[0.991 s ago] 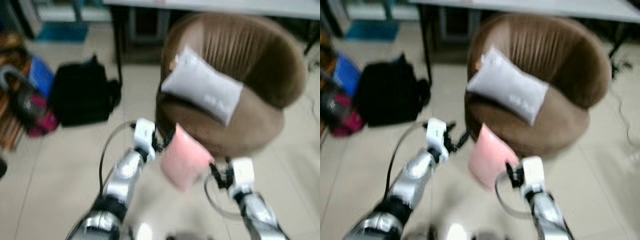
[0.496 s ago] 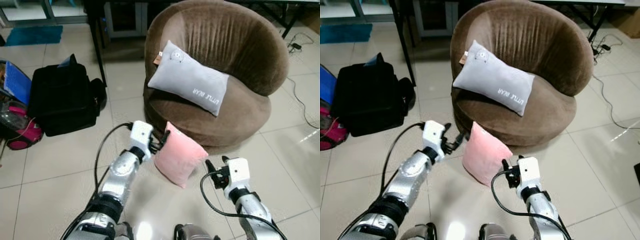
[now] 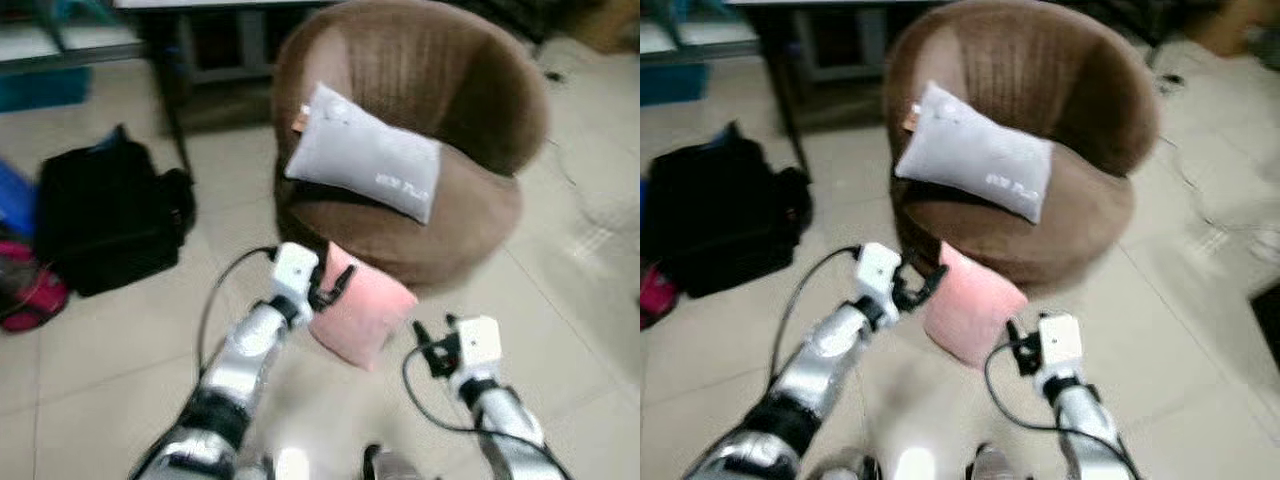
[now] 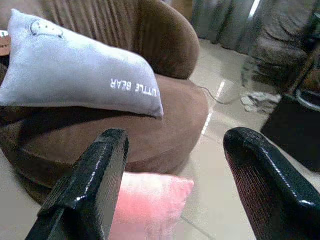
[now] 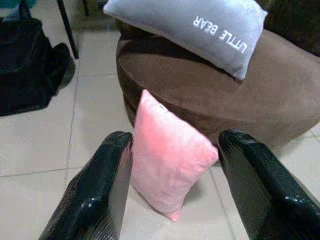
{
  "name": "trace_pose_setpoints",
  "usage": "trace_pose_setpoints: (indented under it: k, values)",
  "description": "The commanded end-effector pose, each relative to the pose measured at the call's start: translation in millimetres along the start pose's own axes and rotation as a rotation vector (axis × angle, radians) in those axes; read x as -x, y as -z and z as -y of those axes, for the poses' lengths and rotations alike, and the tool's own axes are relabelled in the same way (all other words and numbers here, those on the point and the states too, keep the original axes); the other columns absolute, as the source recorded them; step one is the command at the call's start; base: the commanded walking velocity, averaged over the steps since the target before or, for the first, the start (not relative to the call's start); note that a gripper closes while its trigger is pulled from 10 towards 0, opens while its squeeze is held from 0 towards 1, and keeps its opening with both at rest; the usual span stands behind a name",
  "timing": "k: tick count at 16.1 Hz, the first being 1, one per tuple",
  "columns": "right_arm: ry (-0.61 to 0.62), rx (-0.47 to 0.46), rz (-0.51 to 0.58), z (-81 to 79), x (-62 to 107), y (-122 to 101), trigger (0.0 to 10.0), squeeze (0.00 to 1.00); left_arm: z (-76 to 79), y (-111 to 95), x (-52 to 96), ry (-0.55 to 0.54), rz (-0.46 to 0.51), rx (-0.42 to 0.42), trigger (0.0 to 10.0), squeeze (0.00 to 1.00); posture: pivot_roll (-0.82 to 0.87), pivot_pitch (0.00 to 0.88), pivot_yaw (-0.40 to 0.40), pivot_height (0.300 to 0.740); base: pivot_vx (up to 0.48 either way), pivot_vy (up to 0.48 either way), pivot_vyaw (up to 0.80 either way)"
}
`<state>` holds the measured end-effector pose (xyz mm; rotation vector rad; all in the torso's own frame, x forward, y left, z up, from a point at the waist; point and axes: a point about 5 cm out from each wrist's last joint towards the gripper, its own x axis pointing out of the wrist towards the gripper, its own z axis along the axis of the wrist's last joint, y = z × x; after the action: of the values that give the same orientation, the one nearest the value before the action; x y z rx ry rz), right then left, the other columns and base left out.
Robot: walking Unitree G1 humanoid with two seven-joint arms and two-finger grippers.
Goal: Move the pillow to the sofa from floor
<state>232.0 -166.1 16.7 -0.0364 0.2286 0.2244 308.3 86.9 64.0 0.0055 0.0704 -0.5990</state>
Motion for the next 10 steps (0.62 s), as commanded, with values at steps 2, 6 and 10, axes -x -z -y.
trace_pose_setpoints:
  k: [2, 6, 10]
  values:
    - [0.023, -0.001, -0.019, 9.1, 5.9, 4.8, 10.0, 0.00, 12.2, 0.5, -3.2, 0.056, -0.001, 0.009, 10.0, 0.00, -0.13, 0.159, -0.059, 0.740, 0.000, 0.480, -0.53]
    - [0.007, 0.032, -0.003, 7.0, 6.1, 4.0, 10.0, 0.00, 13.7, 5.6, -0.2, 0.064, -0.034, -0.029, 10.0, 0.00, -0.13, 0.151, -0.056, 0.740, 0.000, 0.118, -0.40]
    - [-0.004, 0.040, 0.000, 3.2, 6.7, 5.0, 10.0, 0.00, 14.9, 6.9, 1.4, 0.070, -0.036, -0.036, 10.0, 0.00, -0.13, 0.137, -0.053, 0.740, 0.000, 0.000, 0.00]
